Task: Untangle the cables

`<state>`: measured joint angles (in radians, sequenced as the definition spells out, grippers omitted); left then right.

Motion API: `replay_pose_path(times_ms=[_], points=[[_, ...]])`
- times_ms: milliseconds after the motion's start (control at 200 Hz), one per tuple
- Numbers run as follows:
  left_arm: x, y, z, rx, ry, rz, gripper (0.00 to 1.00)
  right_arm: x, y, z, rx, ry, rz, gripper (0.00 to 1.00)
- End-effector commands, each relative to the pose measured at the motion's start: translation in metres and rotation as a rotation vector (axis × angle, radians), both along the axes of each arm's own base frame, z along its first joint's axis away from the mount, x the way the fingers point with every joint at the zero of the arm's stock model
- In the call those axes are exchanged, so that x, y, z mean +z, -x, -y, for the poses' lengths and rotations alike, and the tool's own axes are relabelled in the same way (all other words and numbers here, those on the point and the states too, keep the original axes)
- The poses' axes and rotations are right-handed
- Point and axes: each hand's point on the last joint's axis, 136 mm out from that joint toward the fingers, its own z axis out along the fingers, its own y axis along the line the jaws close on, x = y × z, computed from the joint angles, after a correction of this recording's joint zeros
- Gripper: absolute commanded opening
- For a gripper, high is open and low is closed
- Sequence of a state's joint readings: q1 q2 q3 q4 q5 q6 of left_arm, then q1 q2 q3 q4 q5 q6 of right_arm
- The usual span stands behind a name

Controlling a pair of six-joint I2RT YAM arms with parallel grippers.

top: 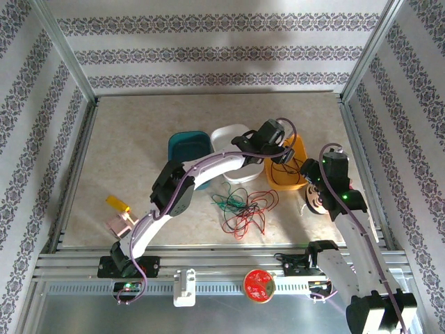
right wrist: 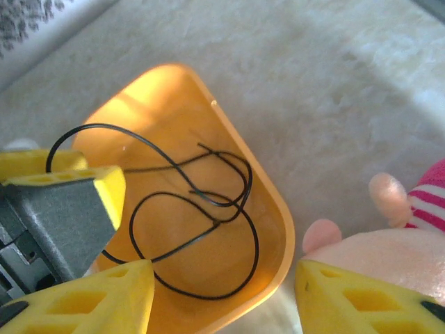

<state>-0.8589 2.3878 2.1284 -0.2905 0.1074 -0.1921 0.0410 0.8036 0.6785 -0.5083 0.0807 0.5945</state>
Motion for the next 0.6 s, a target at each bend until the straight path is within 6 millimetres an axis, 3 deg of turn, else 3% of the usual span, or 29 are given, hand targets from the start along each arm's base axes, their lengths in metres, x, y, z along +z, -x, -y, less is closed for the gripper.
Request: replay_pose_path(times_ms=[0,145,220,370,505,595], points=[[0.069,-0.005,-0.013,0.039,0.066,0.096,0.99,-0.008,0.005,-0.013,0.091,-0.021,-0.063,0.55],[0.109,0.011,-0.045,0.067,0.132,0.219,0.99,-0.033,0.011,-0.047,0.235,-0.085,-0.141,0.54],[0.112,0.023,-0.073,0.116,0.133,0.24,0.99,-0.04,0.017,-0.073,0.362,-0.084,-0.17,0.54],[0.072,0.056,-0.127,0.175,0.032,0.156,0.99,-0.055,0.041,-0.122,0.613,-0.048,-0.268,0.54],[0.022,0.089,-0.163,0.195,-0.075,0.033,0.99,-0.075,0.065,-0.163,0.804,-0.062,-0.383,0.52],[0.003,0.102,-0.181,0.227,-0.111,-0.024,0.98,-0.084,0.078,-0.184,0.902,-0.06,-0.433,0.51]])
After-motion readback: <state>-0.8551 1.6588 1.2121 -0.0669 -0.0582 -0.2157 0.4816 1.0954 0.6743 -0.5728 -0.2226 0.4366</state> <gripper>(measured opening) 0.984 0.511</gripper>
